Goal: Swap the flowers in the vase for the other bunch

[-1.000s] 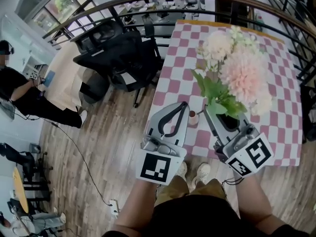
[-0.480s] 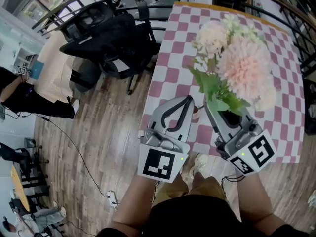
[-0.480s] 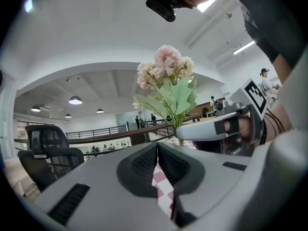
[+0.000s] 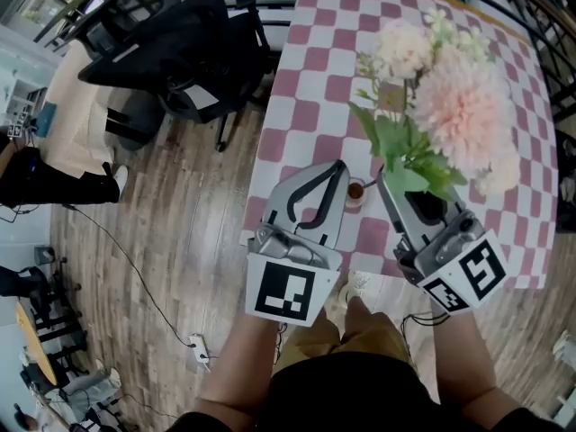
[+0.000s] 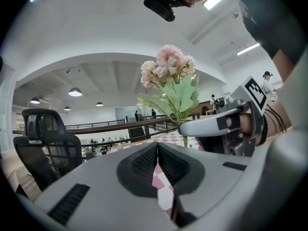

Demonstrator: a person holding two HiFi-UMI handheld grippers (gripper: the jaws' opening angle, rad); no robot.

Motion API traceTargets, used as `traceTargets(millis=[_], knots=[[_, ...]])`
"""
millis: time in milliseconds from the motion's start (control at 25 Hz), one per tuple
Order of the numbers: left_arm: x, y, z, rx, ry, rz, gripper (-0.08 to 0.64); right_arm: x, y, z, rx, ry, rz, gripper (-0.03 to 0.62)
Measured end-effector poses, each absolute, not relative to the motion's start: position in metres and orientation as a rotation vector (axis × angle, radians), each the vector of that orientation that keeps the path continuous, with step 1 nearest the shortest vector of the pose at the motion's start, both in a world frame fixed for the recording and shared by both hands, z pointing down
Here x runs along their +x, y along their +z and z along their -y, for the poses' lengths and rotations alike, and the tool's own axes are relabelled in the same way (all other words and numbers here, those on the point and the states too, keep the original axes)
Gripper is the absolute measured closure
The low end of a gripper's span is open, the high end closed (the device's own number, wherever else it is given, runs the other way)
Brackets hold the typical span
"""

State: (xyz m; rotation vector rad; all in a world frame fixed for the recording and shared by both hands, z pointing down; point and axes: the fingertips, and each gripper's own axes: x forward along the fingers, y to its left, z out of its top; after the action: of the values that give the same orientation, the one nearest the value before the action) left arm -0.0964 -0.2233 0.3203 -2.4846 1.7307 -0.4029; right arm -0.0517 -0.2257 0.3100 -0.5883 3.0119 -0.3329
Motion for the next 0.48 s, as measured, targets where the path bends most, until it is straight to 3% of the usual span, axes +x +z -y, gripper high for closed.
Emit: traceTargets(millis=[480], knots=[[-0.111, 0.353, 0.24, -2.527, -0.388, -1.771, 0.551, -0.07, 0.346, 0.238, -0.609, -0.411, -3.037, 0.549]])
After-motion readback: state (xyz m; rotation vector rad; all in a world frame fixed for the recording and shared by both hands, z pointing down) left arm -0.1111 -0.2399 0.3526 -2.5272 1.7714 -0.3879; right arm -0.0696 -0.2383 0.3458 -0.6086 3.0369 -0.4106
